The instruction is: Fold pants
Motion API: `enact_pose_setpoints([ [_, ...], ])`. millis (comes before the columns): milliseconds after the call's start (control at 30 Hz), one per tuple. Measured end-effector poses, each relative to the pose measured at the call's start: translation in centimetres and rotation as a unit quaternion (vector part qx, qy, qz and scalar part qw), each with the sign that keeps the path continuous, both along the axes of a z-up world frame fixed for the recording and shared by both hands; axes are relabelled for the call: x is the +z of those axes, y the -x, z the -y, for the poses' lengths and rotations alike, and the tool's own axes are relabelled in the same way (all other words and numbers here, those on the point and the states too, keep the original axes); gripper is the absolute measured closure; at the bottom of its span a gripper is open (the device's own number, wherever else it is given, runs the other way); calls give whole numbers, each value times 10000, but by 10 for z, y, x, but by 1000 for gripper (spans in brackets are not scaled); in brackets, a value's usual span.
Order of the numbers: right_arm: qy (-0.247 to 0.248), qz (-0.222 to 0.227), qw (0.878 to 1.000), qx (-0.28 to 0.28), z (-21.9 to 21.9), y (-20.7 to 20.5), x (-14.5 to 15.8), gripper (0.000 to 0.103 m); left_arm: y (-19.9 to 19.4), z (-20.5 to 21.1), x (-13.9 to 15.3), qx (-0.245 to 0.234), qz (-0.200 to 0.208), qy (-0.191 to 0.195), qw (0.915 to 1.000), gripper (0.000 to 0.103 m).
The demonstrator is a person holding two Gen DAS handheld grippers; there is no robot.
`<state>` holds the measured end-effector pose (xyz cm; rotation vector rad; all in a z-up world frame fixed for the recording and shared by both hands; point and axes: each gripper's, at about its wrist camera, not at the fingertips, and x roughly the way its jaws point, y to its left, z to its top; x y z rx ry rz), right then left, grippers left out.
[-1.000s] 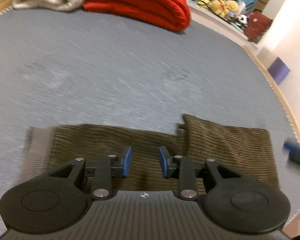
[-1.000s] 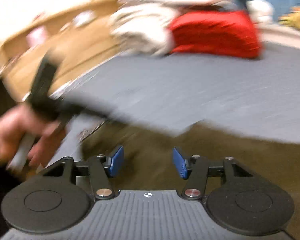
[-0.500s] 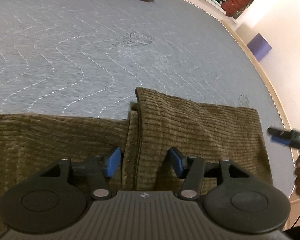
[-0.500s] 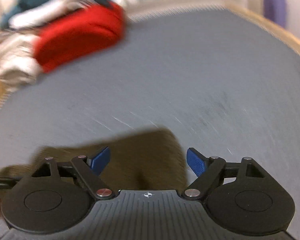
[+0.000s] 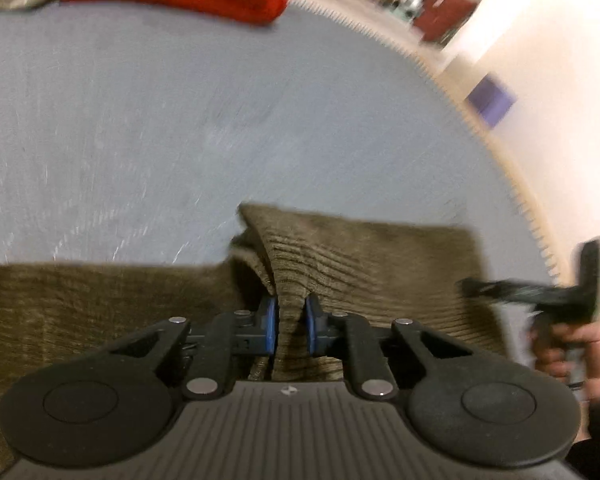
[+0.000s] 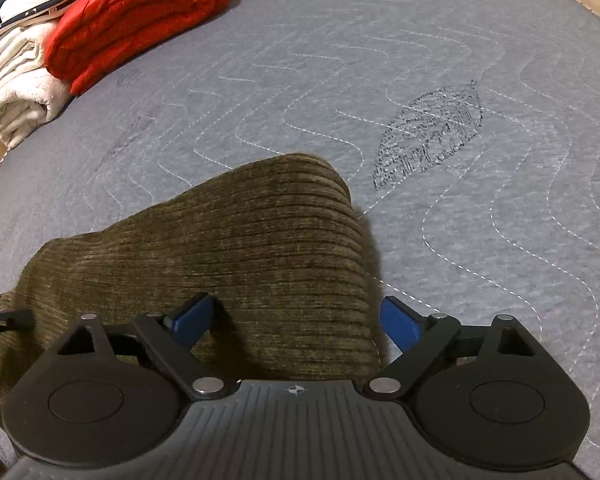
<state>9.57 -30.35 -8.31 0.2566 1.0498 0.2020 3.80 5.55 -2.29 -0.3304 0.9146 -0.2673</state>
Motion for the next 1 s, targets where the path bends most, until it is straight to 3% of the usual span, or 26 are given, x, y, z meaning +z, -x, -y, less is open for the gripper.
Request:
enact_pose_setpoints([
  [100,-4,78,10000,-5,3,5,5,12,27,-7,31,84,428,62,9990,87],
  [167,-12,141,9999,2,2,5,6,12,34,-19,32,356,413,-22,9985,87],
  [267,4,181,9998,17,1,8,7,12,20,-31,4,767,-170,-258,9966,78],
  [300,29,173,9998,31,0,8,6,12,14,-33,-6,764,-457,-458,9950,67],
  [400,109,72,9999,105,-3,11,2,12,13,-42,-14,934,-658,-697,9910,53],
  [533,140,-84,9996,247,-9,18,0,12,17,-45,-24,534,-938,-285,9938,44],
  [633,142,-251,9991,316,-12,26,-3,12,22,-30,-40,83,-1234,-353,9917,42],
  [800,15,-423,9978,518,-16,42,-7,12,37,-17,-62,-202,-1443,-647,9872,47],
  [833,19,-440,9975,558,-17,45,-8,12,40,-14,-62,-274,-1393,-761,9869,51],
  [933,38,-494,9967,647,-20,53,-12,11,49,-9,-60,-530,-1205,-1029,9859,81],
  [1000,88,-475,9963,714,-22,58,-12,11,53,-11,-49,-680,-1057,-901,9880,88],
])
